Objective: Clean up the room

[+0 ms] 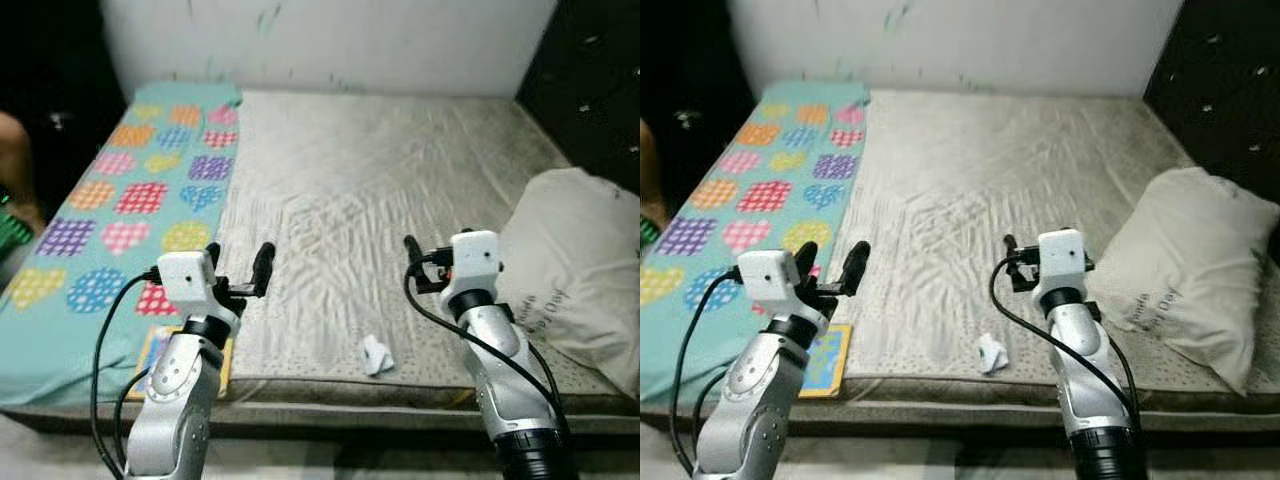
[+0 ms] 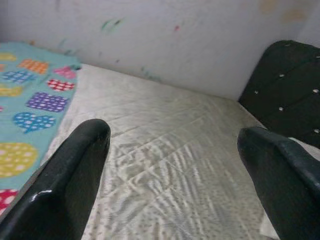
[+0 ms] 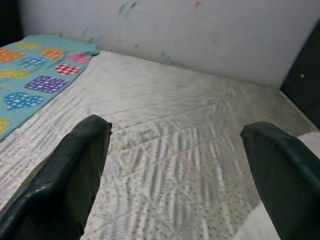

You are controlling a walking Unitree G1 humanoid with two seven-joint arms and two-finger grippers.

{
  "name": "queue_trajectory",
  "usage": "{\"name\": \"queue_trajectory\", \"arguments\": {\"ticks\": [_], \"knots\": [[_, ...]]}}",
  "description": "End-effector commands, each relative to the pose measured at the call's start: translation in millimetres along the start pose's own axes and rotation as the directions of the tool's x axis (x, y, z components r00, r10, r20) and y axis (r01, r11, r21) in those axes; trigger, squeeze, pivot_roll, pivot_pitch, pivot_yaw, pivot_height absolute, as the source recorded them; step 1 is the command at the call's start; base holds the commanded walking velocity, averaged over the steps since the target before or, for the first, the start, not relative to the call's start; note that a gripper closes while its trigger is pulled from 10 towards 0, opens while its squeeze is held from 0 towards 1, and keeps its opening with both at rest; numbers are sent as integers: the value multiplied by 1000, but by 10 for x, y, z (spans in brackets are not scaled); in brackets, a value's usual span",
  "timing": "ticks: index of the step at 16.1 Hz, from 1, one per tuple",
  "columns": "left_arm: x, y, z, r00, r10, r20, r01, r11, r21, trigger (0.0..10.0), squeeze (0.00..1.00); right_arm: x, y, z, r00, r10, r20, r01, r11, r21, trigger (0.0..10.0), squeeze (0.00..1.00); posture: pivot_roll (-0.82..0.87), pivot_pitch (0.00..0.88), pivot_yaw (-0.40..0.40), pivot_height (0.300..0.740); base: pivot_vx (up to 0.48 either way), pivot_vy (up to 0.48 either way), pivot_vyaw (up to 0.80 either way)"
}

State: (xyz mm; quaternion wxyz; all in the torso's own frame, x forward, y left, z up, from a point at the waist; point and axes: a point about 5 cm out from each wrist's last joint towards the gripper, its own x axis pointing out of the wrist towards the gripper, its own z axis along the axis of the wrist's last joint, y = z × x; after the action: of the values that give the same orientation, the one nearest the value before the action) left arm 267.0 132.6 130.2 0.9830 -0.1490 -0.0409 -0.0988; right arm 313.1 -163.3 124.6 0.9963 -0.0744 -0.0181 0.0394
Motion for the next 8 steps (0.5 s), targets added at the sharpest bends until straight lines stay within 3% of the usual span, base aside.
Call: {"name": "queue_trajectory", "arguments": {"ticks": [1,3,8], "knots": [[-1,-11,-5,1000,6,-2,-6,1000,-1,10000,0,5,-57,18,1000,-21,8,21,1000,-3,10000,0,-51,57,-20,740,0,0,0],[-3,-17,-10,1000,3,-5,-3,1000,-1,10000,0,13,-62,11,1000,-22,-2,22,1000,9,10000,0,-52,56,-20,740,0,0,0],[11,-21,-8,1000,-5,-4,5,1000,-7,10000,0,27,-64,11,1000,-22,-5,22,1000,8,10000,0,-53,54,-19,740,0,0,-800]]}}
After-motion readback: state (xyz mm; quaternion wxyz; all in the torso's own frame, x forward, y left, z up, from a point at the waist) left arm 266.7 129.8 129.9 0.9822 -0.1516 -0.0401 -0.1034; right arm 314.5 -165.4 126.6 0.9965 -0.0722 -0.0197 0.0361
